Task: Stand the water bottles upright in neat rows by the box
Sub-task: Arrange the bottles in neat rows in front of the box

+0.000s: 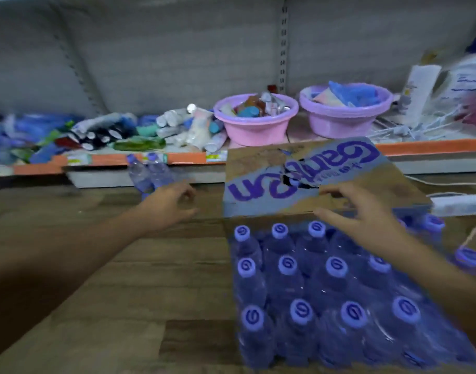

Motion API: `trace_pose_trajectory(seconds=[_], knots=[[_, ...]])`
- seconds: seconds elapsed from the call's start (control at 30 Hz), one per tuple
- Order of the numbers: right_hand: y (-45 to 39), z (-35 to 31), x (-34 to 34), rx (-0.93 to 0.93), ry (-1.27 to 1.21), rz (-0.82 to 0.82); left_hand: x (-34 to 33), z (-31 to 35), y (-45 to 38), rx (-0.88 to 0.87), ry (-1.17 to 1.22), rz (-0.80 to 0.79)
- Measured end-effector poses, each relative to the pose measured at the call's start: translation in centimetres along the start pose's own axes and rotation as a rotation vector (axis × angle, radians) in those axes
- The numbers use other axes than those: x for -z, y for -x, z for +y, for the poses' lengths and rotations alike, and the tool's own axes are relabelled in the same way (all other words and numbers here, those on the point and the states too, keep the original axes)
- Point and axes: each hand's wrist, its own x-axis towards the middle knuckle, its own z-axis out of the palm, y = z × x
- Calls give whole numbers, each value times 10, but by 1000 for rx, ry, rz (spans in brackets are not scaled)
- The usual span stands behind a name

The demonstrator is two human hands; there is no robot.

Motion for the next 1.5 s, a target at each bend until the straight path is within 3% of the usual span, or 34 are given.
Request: trace_pose_trajectory(seconds=[0.2, 0.4, 0.7, 0.83, 1.03, 1.23, 1.33, 1.4, 1.5], knots=[[-83, -80, -125, 76, -26, -228, 18, -142, 6, 348, 139, 36], [-150, -118, -226, -13, -59, -309, 16, -242, -35, 392, 323, 60], [-272, -132, -352, -279, -98, -268, -14, -350, -128, 501, 694, 52], [-325, -135, -402, -344, -145, -224, -15, -369, -179, 431, 760, 73], [-373, -121, -450, -357, -230, -145, -33, -384, -211, 202, 860, -55], [-365, -107, -458, -252, 21, -62, -40, -376, -186, 4, 592, -65], [-342, -109, -445, -227, 89, -51, -40, -355, -168, -162, 263, -56], [-313, -107, -429, -242, 39, -45, -41, -341, -153, -171, 181, -69], [-261, -107, -394, -249, -8, -107, -42, -315, -122, 10, 429, -87]])
